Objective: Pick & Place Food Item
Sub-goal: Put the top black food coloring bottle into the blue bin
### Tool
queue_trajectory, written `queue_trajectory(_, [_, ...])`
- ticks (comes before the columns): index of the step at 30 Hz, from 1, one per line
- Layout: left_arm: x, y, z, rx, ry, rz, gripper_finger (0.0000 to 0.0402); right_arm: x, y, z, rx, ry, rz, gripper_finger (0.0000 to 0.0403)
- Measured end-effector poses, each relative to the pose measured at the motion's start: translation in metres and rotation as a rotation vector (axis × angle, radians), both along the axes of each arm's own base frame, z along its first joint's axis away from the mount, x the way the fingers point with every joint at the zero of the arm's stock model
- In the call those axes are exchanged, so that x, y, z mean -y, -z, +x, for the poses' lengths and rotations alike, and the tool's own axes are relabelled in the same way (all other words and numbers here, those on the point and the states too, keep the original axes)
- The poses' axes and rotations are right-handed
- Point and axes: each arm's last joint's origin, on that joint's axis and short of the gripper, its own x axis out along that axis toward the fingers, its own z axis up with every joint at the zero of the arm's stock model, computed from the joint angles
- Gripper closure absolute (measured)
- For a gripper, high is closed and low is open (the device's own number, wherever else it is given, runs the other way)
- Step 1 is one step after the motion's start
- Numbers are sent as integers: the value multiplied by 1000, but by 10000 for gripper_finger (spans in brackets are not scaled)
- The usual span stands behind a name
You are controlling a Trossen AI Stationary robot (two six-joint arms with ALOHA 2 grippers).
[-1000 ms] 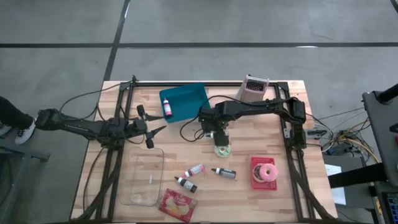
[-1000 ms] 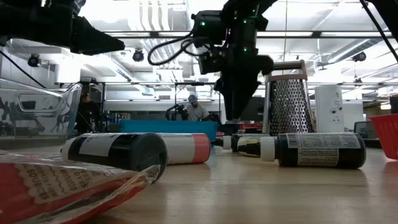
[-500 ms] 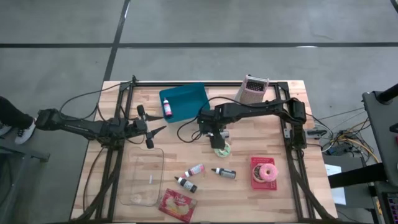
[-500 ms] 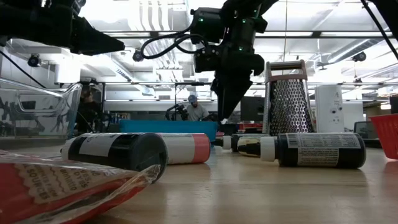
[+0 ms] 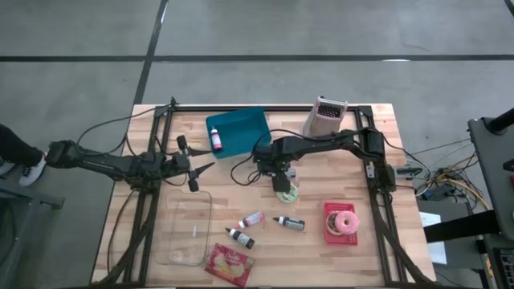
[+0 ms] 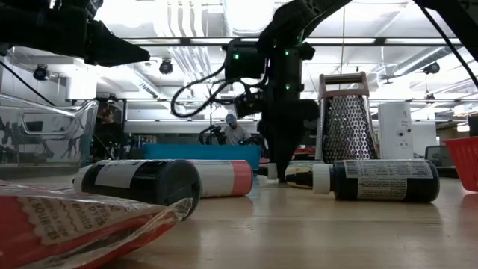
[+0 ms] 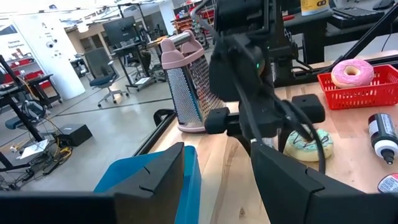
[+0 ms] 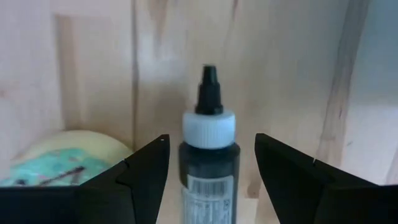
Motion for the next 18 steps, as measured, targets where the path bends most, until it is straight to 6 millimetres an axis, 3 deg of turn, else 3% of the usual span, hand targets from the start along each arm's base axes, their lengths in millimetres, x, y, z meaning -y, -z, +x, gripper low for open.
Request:
queue_trajectory(7, [0,0,0,-3,0,1,213,1,12,2,-22,-24,0,183])
queue_trajectory(16, [0,0,0,-4,0,1,213,1,13,4,-9,-11,-6,272])
queue_trajectory(18, [0,0,0,-4,-5,1,213,2,13,5,0,-8,-7,273])
